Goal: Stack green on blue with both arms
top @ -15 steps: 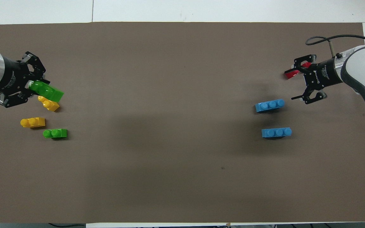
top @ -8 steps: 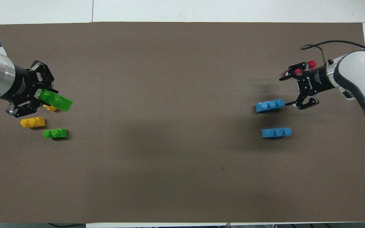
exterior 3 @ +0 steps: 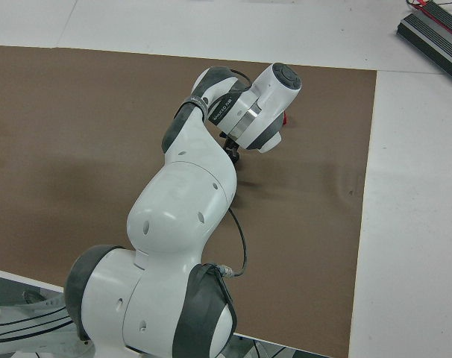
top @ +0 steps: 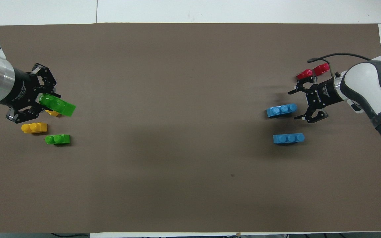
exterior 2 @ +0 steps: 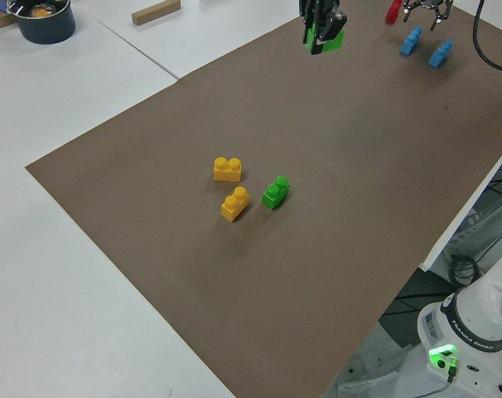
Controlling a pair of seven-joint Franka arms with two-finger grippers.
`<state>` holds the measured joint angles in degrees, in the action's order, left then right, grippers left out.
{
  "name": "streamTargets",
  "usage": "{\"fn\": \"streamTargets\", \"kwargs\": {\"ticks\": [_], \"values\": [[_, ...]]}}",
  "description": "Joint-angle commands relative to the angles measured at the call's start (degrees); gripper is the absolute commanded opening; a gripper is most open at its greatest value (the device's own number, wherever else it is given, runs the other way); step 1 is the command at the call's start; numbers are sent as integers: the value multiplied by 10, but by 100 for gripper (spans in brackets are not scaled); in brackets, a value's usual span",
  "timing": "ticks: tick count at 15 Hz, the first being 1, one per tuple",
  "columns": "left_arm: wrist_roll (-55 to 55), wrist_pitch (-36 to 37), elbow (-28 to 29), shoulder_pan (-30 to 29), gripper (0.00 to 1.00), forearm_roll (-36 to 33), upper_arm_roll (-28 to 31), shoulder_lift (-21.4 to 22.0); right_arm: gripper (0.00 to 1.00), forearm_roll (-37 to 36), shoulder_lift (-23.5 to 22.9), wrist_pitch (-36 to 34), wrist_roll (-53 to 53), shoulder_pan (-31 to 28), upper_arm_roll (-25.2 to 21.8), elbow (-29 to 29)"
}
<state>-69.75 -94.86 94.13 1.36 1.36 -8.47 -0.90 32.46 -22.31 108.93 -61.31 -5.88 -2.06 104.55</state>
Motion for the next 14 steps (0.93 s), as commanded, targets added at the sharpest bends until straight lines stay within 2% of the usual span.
{"fn": "streamTargets", "kwargs": {"ticks": [1, 13, 14], "values": [[-8, 8, 4, 3, 0, 10, 6, 10, 100, 12, 19, 29, 18, -4, 3, 34], [-9, 6, 6, 0, 0, 17, 6, 11, 100, 22, 17, 102, 36, 4, 5, 74], [-9, 6, 6, 0, 0, 17, 6, 11, 97, 29, 17, 101, 43, 4, 5, 74]]}}
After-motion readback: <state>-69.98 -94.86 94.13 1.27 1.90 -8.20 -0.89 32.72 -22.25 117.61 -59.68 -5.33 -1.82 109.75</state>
